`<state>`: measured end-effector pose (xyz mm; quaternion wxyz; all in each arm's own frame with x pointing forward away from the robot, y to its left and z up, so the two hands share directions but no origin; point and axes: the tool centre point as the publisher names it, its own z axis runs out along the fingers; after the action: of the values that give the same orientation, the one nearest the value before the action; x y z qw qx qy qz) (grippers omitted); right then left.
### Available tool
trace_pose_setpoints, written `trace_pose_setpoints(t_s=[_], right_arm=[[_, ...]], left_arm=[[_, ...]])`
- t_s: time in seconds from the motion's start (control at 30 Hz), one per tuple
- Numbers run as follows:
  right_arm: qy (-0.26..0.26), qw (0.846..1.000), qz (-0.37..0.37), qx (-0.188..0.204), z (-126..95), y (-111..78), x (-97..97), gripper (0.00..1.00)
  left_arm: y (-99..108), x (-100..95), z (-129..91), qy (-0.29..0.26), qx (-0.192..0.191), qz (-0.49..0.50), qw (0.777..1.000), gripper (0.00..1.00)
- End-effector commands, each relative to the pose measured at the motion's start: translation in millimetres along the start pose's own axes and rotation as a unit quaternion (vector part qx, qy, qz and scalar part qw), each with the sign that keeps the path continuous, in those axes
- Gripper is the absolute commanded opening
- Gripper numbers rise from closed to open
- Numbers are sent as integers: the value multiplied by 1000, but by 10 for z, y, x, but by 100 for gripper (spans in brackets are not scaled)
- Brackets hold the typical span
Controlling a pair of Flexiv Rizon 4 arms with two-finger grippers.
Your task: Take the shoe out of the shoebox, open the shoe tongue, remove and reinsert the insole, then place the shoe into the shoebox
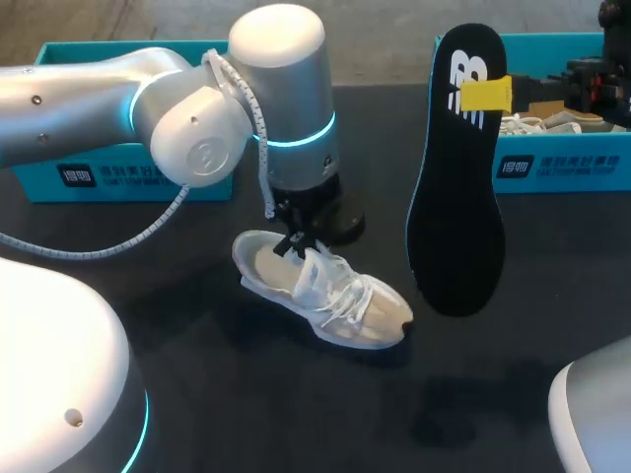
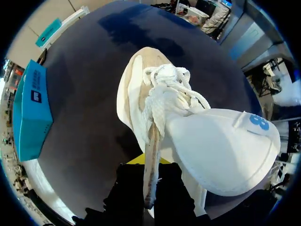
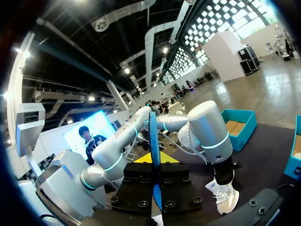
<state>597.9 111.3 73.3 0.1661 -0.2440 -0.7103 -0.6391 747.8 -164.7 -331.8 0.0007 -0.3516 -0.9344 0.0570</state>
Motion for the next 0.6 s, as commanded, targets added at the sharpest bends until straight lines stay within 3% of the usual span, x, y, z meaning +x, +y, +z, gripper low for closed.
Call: trace_pose_setpoints(t_s=[0.03,0.23,0.37,0.6], right_arm=[[1,1000,0,1,26,17,-18,0],[1,1000,0,1,26,17,-18,0],[1,1000,0,1,26,17,-18,0],[1,1000,0,1,26,17,-18,0]], left_arm=[[26,150,-151,-8,-4,85,996,0],[-26,309,-177,-28,-32,222,974,0],[-43,424,-174,-36,-48,316,947,0],[-57,491,-132,-41,-65,399,914,0]])
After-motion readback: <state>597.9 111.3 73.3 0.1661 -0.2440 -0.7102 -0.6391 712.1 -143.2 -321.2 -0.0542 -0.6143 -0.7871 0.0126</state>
